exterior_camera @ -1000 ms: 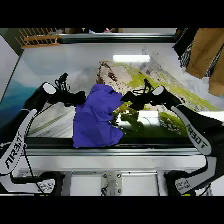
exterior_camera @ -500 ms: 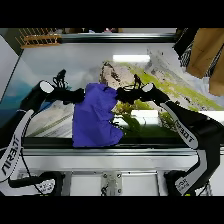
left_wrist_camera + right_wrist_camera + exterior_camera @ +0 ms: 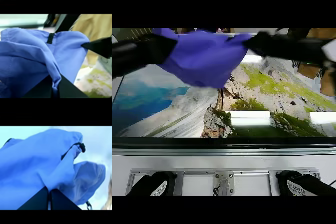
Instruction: Fold the clothes and pants, and hang the long-sleeved shirts on hangers.
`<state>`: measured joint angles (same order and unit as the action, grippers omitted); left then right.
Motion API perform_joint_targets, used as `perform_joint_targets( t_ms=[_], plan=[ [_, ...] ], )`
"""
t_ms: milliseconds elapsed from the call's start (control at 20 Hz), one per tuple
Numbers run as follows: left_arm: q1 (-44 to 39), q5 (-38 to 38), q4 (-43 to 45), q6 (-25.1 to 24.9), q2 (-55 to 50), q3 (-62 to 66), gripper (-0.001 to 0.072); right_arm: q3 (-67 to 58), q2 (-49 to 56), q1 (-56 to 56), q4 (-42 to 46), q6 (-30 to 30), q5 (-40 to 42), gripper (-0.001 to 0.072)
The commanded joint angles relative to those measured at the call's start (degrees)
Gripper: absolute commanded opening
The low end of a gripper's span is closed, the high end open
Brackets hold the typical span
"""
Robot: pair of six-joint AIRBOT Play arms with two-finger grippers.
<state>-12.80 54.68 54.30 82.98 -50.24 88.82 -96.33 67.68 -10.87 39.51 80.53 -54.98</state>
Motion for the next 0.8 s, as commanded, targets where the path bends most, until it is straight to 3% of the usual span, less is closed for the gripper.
perform_joint_targets(
  t_ms=[0, 200, 400, 600, 750],
  plan=[
    [-6.0, -4.8, 0.2, -0.3, 8.5, 0.5, 0.0008, -1.7, -12.8, 0.3, 4.9, 2.5, 0.5, 0.0015],
    [-10.2, -8.4, 3.3, 0.4, 12.3, -8.0, 0.0008, -1.7, -18.9, 0.3, 15.2, 10.3, -0.4, 0.0014],
    [-10.3, -5.1, 3.1, 5.2, 10.1, -17.7, 0.0007, -0.9, -16.3, 0.2, 24.5, 19.0, -9.5, 0.0015],
    [-10.3, 0.6, 2.9, 6.4, 1.3, -27.2, 0.0008, 3.0, -5.1, 0.2, 28.2, 19.3, -20.2, 0.0015],
    [-10.3, -5.7, 3.1, 6.3, -8.4, -31.7, 0.0008, 4.6, 7.0, 0.2, 34.9, 17.6, -16.5, 0.0016]
  ],
)
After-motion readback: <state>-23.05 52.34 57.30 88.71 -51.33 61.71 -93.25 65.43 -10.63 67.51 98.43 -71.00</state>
